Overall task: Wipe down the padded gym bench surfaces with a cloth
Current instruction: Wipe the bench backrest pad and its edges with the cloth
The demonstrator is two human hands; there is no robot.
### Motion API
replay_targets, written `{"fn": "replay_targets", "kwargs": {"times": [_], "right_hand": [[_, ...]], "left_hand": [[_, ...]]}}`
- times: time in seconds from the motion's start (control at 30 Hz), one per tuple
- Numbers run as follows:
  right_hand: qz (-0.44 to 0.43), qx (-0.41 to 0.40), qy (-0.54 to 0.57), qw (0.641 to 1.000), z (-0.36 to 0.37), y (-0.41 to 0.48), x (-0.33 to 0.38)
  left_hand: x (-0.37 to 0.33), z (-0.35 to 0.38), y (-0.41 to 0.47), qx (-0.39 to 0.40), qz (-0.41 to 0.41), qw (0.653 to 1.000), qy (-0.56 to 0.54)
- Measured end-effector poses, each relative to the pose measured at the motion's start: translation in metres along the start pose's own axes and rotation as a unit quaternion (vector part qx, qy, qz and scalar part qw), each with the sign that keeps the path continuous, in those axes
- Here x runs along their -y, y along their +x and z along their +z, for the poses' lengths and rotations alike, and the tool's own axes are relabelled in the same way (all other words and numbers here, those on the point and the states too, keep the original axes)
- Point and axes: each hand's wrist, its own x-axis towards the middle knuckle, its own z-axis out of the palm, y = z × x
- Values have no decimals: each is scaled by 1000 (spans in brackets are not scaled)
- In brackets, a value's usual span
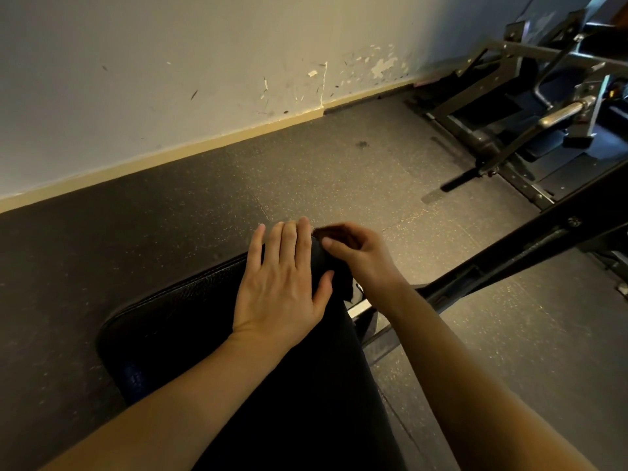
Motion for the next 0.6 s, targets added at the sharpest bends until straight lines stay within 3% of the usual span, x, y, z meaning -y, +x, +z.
{"fn": "replay_targets", "kwargs": {"times": [0.2,0.43,0.6], "right_hand": [[-29,12,-91,995,-20,-39,-34],[-85,102,-38,990,-17,23,-3],[-147,170,-2,974,-36,7,-61]], "left_hand": [[-1,2,0,-16,-9,1000,8],[-6,2,-5,-40,-36,998,21],[-21,9,-7,-68,-82,991,83]]}}
